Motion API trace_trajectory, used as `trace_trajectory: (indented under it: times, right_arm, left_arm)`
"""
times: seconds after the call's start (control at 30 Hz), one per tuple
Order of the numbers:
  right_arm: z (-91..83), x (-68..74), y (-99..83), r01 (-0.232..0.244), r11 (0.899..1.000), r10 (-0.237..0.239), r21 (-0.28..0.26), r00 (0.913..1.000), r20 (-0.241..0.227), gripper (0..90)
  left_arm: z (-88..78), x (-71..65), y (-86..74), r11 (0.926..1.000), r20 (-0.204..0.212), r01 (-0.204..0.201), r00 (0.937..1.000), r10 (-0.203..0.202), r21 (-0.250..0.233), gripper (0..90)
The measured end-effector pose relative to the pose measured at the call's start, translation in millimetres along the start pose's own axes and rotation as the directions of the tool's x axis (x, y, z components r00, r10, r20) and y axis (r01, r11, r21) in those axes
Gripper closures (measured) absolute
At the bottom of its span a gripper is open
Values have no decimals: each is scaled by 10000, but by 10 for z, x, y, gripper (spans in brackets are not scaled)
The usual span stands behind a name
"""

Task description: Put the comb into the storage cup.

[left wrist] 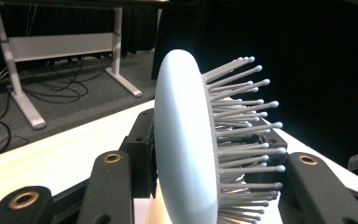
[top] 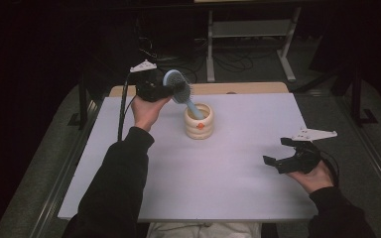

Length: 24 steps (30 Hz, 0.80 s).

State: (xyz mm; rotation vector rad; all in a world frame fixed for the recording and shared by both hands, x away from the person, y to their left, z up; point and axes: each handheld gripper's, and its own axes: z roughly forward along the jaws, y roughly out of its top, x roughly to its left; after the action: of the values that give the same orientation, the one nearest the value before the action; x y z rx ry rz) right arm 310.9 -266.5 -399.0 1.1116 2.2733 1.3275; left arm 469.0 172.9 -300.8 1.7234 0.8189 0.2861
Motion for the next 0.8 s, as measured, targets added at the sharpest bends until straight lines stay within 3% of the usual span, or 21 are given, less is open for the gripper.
trace_trajectory:
  times: [0.17,0.8]
  right_arm:
    - [-29,13,-13,69,9994,-63,-327,9998,178,0]
    - [-18,18,-43,11,9996,-6,-285,9999,172,0]
  left_arm:
    - [42,17,-75,9999,9,86,10000,-87,131,525]
    - [168,86,-329,9976,118,657,9978,-660,196,521]
